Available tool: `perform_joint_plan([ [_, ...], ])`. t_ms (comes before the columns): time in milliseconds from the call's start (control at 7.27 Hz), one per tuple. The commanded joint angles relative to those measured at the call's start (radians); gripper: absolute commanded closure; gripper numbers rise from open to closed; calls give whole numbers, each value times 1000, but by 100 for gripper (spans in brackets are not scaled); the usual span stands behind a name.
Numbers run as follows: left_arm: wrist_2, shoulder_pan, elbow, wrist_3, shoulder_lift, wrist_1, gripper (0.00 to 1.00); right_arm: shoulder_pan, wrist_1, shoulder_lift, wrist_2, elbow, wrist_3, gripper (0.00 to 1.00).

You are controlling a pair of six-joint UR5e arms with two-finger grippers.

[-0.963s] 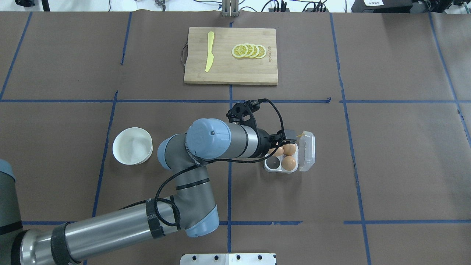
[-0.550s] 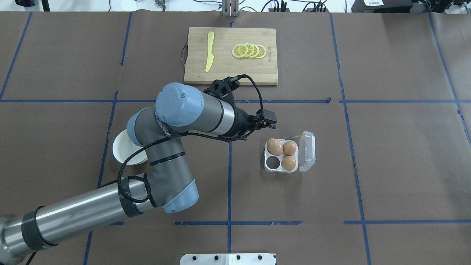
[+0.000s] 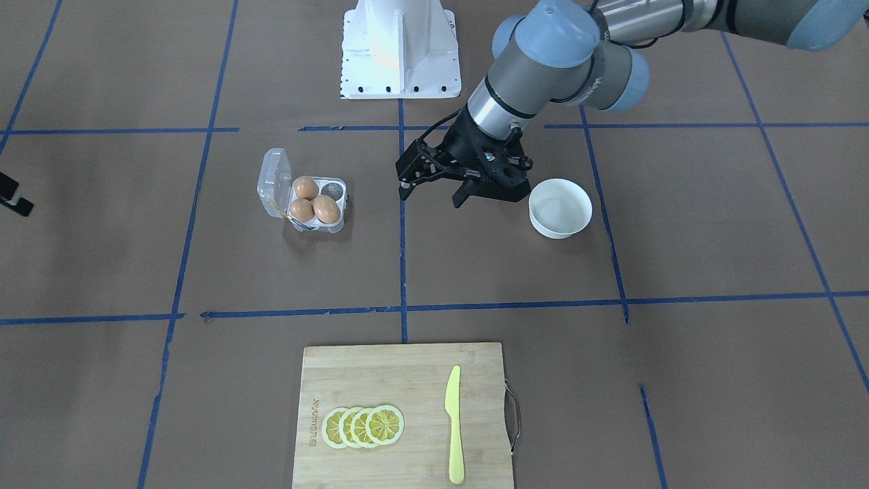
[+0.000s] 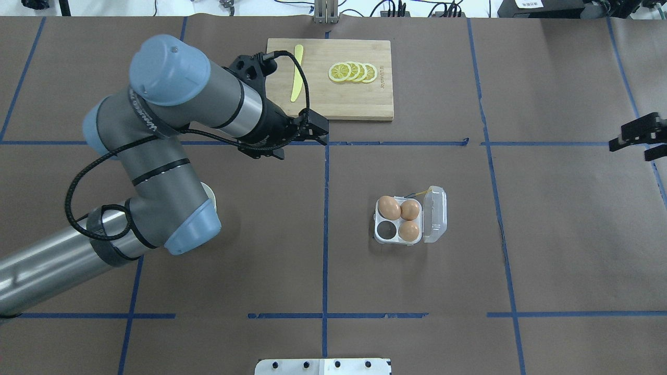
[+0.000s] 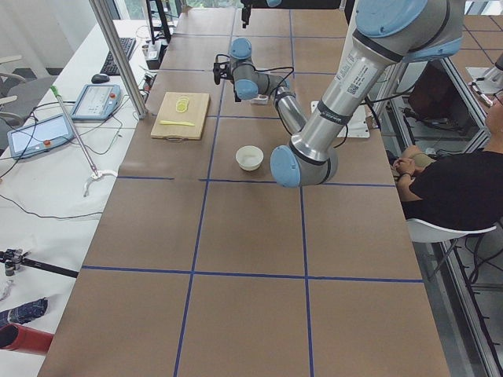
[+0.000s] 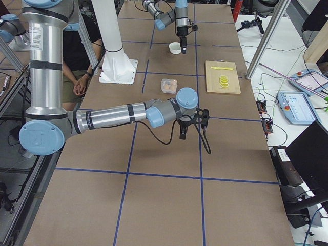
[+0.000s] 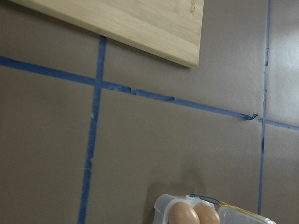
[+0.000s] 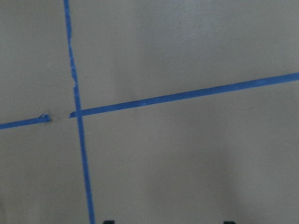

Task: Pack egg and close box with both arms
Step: 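Withdraw the left arm while the right gripper reaches to the box lid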

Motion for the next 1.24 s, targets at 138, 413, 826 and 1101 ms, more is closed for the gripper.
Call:
perform_joint_plan([
  [138,-10,-231,-115,283,85,234,0,-320,196,35,-138,45,291,100],
  [413,-12,-286,-121,458,144,266,0,-437,195,92,-185,72,296,100],
  [826,-49,-359,-120,631,223,262,0,-624,173,249,-343,55,357,100],
  [1101,-53,-390,-120,716,273,251,0,-649,-77,493,-378,29,362,100],
])
